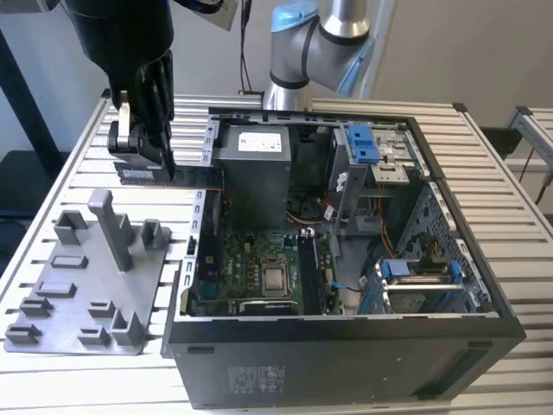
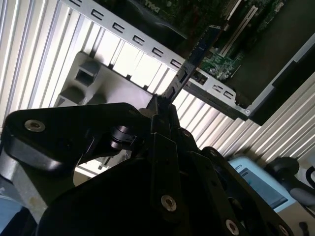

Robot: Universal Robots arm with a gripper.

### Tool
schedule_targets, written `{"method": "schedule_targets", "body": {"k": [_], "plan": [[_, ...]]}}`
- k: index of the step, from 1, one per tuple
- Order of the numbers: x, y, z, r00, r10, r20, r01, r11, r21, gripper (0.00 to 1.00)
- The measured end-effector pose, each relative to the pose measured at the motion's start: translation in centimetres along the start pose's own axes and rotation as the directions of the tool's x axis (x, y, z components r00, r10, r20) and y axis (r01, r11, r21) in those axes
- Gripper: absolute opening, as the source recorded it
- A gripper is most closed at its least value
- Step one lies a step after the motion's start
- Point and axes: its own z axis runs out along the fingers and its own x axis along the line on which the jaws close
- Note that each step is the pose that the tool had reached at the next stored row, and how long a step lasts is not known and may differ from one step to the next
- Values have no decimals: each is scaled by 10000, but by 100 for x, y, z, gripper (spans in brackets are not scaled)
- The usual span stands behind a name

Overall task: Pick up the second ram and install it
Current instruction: 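Pick up the second ram and move it above second insertion slot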

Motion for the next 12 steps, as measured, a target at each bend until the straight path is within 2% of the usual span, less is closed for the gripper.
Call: {"method": "schedule_targets", "body": {"k": [12], "plan": [[-7,-177,3,10000,0,1,0,10000,1,14]]}}
